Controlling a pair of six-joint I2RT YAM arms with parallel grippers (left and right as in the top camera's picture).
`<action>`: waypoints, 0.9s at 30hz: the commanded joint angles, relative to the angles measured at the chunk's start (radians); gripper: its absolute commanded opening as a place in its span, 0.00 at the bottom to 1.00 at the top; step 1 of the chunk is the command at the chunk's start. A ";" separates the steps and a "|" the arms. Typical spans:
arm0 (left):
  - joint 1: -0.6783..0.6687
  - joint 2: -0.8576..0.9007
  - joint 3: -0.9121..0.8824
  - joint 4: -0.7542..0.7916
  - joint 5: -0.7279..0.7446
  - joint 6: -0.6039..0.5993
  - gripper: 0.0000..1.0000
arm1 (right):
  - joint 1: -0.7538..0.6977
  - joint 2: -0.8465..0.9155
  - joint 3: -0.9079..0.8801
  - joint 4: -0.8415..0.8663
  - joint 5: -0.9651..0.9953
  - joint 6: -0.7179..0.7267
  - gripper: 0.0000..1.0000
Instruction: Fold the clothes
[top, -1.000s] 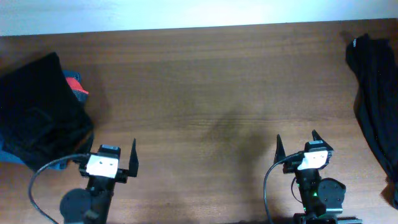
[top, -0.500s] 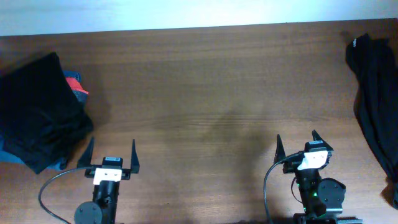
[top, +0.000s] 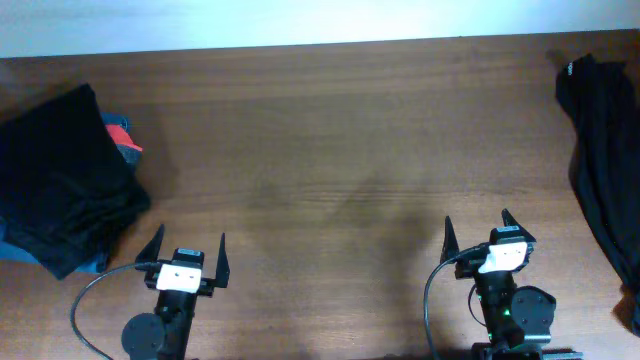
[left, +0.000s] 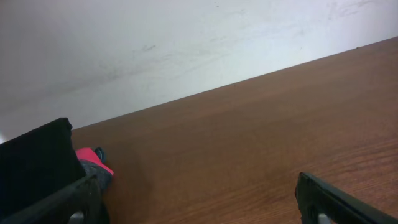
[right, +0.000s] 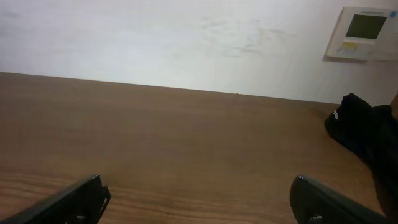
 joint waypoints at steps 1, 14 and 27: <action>0.003 -0.004 -0.007 0.003 0.019 -0.007 0.99 | 0.006 -0.008 -0.005 -0.003 -0.013 -0.007 0.99; -0.158 -0.004 -0.007 0.047 -0.349 -0.169 0.99 | 0.006 -0.008 -0.005 -0.003 -0.013 -0.007 0.99; -0.158 0.010 -0.007 -0.006 -0.446 -0.313 0.99 | 0.006 -0.008 -0.005 -0.003 -0.013 -0.007 0.99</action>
